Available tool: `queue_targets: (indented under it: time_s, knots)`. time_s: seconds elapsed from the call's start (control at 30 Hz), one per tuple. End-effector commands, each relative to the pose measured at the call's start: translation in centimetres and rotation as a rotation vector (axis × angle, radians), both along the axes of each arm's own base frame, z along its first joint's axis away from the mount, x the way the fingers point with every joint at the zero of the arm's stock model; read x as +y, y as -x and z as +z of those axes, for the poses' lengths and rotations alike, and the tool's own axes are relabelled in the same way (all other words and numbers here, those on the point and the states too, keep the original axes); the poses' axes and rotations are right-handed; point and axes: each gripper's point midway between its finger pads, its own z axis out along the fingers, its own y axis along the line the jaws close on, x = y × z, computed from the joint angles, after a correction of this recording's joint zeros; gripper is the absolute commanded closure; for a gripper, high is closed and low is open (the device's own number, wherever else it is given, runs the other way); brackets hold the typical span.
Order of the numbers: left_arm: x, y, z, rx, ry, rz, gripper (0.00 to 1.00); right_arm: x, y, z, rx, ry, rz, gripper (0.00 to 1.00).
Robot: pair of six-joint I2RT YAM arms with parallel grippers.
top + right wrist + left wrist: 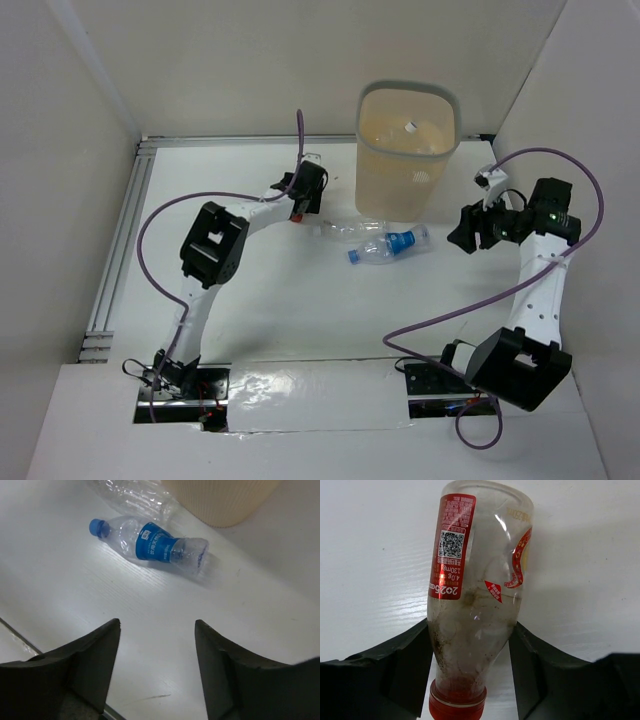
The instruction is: Put the plastic bottles in the bin
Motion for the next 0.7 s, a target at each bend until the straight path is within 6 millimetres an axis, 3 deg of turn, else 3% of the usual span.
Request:
queue_targets:
  time_s: [0.0, 0.03, 0.07, 0.13, 0.17, 0.2, 0.23, 0.3, 0.33, 0.37, 0.43, 0.47, 0.5, 0.53, 0.6, 0.67]
  knots:
    - [0.2, -0.1, 1.3, -0.026, -0.012, 0.035, 0.36, 1.2, 1.1, -0.3, -0.002, 0.002, 0.057, 0.30]
    - [0.3, 0.0, 1.8, -0.030, -0.010, 0.035, 0.42, 1.7, 1.5, -0.9, -0.004, 0.013, 0.106, 0.22]
    - [0.5, 0.0, 4.0, -0.066, 0.011, 0.053, 0.46, 1.8, 2.0, -1.6, 0.008, 0.019, 0.128, 0.16]
    - [1.2, 0.7, 5.7, -0.089, 0.017, 0.061, 0.54, 2.7, 3.0, -2.7, 0.011, 0.044, 0.209, 0.09]
    - [1.3, 0.7, 7.5, -0.130, 0.043, 0.078, 0.55, 3.3, 3.7, -4.1, 0.007, 0.088, 0.279, 0.06]
    - [1.5, 1.1, 11.3, -0.193, 0.085, 0.080, 0.57, 3.6, 4.0, -5.0, 0.019, 0.102, 0.312, 0.06]
    - [1.8, 1.5, 13.0, -0.217, 0.109, 0.086, 0.59, 3.6, 4.3, -5.7, 0.016, 0.145, 0.336, 0.06]
    - [1.2, 2.8, 16.2, -0.271, 0.150, 0.066, 0.62, 4.9, 5.1, -7.6, 0.042, 0.169, 0.401, 0.10]
    - [0.5, 3.8, 20.4, -0.344, 0.195, 0.040, 0.62, 5.0, 5.2, -8.1, 0.048, 0.197, 0.406, 0.13]
    - [0.1, 4.5, 22.1, -0.368, 0.205, 0.008, 0.63, 5.8, 5.0, -8.3, 0.030, 0.211, 0.429, 0.25]
    - [-1.8, 6.2, 25.7, -0.423, 0.257, -0.054, 0.64, 6.5, 5.3, -9.3, 0.051, 0.221, 0.440, 0.39]
    - [-2.7, 7.9, 30.4, -0.503, 0.329, -0.111, 0.64, 7.9, 4.9, -9.7, 0.038, 0.230, 0.473, 0.55]
    - [-3.1, 8.1, 30.4, -0.499, 0.337, -0.127, 0.64, 7.9, 5.0, -9.7, 0.052, 0.217, 0.457, 0.62]
    - [-3.8, 8.9, 31.6, -0.515, 0.370, -0.165, 0.64, 8.3, 5.1, -10.2, 0.063, 0.216, 0.460, 0.67]
    - [-6.2, 11.1, 36.1, -0.585, 0.496, -0.287, 0.64, 9.4, 4.7, -10.8, 0.086, 0.222, 0.456, 0.67]
    - [-8.1, 12.4, 38.7, -0.634, 0.600, -0.368, 0.64, 9.9, 4.2, -11.3, 0.093, 0.225, 0.438, 0.64]
